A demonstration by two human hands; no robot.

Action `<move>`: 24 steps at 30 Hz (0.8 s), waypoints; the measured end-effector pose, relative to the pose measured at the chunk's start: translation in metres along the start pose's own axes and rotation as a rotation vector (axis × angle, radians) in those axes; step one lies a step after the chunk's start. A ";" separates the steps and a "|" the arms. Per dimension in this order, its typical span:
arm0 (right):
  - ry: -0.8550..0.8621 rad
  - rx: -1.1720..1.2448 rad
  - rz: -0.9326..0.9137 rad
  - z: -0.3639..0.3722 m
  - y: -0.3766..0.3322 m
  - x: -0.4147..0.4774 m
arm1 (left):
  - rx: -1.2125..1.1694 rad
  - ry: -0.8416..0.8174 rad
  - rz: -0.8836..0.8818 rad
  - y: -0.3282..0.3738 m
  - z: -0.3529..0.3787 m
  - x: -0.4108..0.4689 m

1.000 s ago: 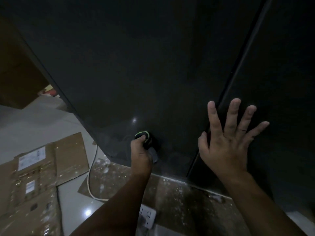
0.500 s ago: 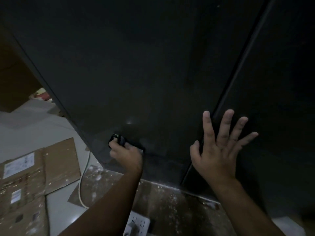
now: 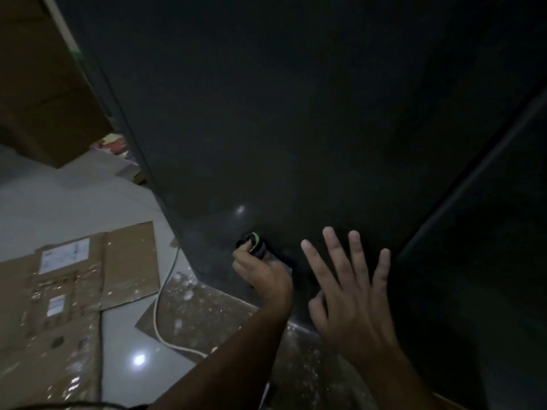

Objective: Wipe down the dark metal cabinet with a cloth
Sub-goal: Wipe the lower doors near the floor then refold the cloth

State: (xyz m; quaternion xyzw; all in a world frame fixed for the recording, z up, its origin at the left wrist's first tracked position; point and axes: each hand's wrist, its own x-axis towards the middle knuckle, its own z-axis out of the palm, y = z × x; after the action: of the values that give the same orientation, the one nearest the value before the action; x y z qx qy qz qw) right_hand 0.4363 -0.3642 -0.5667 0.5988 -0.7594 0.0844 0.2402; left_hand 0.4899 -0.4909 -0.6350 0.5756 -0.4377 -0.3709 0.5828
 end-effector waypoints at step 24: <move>-0.136 -0.113 -0.168 -0.002 -0.079 0.076 | -0.254 -0.449 -0.680 -0.098 -0.052 0.165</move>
State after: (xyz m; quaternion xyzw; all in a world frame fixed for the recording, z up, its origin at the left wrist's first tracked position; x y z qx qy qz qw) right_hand 0.4995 -0.4509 -0.5426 0.6503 -0.7245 -0.0198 0.2277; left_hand 0.6025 -0.6335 -0.7168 0.5157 -0.2898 -0.7092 0.3835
